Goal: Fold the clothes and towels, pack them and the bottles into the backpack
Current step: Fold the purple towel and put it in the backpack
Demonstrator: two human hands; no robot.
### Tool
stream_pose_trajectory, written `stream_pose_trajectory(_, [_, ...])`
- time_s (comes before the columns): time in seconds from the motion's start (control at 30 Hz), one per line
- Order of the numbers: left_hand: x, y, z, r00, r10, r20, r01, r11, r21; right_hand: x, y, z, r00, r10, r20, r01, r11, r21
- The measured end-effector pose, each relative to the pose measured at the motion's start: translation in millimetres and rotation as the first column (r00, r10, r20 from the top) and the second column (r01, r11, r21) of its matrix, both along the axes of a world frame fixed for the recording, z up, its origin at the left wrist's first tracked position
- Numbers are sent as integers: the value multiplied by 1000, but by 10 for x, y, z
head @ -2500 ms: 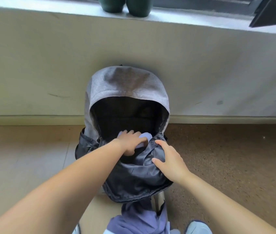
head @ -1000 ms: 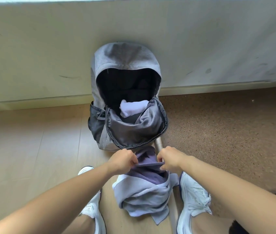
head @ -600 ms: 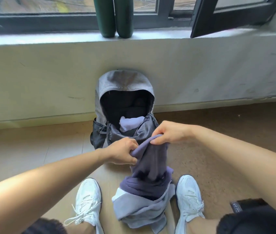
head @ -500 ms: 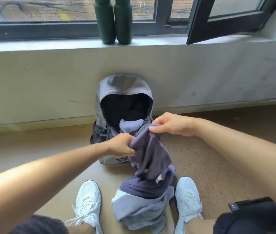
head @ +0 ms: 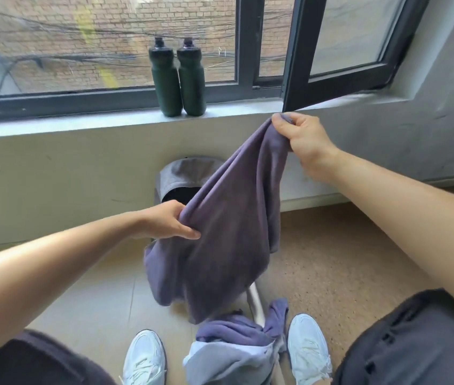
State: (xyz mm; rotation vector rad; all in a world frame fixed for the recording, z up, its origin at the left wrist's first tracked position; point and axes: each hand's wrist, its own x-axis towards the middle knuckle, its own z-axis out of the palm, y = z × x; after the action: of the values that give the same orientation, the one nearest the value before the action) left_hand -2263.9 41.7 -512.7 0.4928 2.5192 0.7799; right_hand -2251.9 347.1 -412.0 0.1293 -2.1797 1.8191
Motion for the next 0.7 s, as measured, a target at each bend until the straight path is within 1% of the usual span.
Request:
stream_pose_trajectory(0.03, [-26, -32, 11, 1000, 24, 6, -24, 1000, -9, -40, 38, 12, 998, -54, -20, 53, 998, -15])
stream_pose_trajectory(0.07, [-52, -68, 5, 999, 51, 8, -50, 998, -27, -68, 82, -13, 996, -83, -21, 83, 996, 19])
stream_pose_trajectory(0.13, [-93, -157, -18, 994, 104, 15, -104, 993, -51, -94, 202, -143, 995, -91, 30, 83, 976, 202])
stream_pose_trajectory(0.17, [-103, -203, -21, 990, 135, 30, -134, 990, -46, -82, 269, -200, 993, -98, 71, 70, 945, 321])
stream_pose_trajectory(0.23, [-144, -289, -16, 980, 190, 63, -189, 982, -24, -41, 382, -252, 981, -134, 137, 40, 844, 535])
stream_pose_trajectory(0.3, [-181, -353, -4, 968, 224, 114, -229, 973, 39, -27, 449, -271, 973, -160, 166, 8, 743, 669])
stream_pose_trajectory(0.37, [-227, -387, 17, 965, 219, 143, -234, 968, 94, -45, 498, -316, 968, -180, 176, -26, 626, 779])
stream_pose_trajectory(0.4, [-257, -403, 26, 965, 224, 139, -238, 967, 90, -62, 517, -348, 964, -190, 188, -43, 584, 811])
stream_pose_trajectory(0.43, [-288, -425, 27, 963, 234, 130, -244, 967, 70, -82, 539, -380, 958, -204, 203, -55, 563, 825])
stream_pose_trajectory(0.5, [-350, -495, -3, 962, 253, 104, -255, 967, 4, -109, 580, -409, 947, -231, 223, -62, 549, 833])
stream_pose_trajectory(0.57, [-434, -591, -55, 963, 265, 49, -261, 963, -71, -119, 591, -394, 940, -260, 220, -39, 559, 828])
stream_pose_trajectory(0.63, [-486, -652, -78, 954, 301, -5, -300, 948, -104, -123, 595, -384, 927, -288, 239, -16, 607, 795])
stream_pose_trajectory(0.7, [-472, -672, -43, 926, 370, -75, -377, 918, -121, -114, 594, -380, 907, -318, 275, 19, 684, 730])
